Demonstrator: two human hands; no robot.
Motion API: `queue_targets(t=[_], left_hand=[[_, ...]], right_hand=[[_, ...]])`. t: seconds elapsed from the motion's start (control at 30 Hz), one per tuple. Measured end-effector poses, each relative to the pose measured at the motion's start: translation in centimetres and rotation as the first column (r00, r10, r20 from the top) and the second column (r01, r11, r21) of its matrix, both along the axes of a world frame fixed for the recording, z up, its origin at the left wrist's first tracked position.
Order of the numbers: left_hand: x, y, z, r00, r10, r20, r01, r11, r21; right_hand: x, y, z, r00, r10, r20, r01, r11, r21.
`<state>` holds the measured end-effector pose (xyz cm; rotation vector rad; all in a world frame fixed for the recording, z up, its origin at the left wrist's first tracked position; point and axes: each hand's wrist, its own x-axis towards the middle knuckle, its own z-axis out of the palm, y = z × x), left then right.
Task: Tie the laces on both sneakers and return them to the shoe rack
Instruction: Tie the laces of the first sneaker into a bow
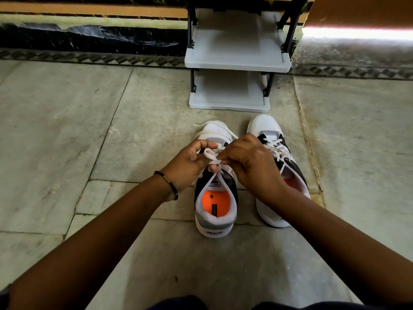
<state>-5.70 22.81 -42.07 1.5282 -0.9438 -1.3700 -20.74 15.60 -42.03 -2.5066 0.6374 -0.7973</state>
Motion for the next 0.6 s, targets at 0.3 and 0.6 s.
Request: queue_targets(t=[0.3,0.6], left_hand=[[0.16,0.01,0.07,0.969,0.086,-0.230,-0.058,0.991,0.122],[0.84,-0.28,-0.36,0.979,0.039,-0.200,-0.037,0.999,0.010]], right_hand=[[0.00,0.33,-0.05,0.999,0.039,-0.017,-0.041,0.993,-0.113],[0.05,-0.13,0.26,0.988,0.090,-0.123,-0.097,0.994,-0.050]])
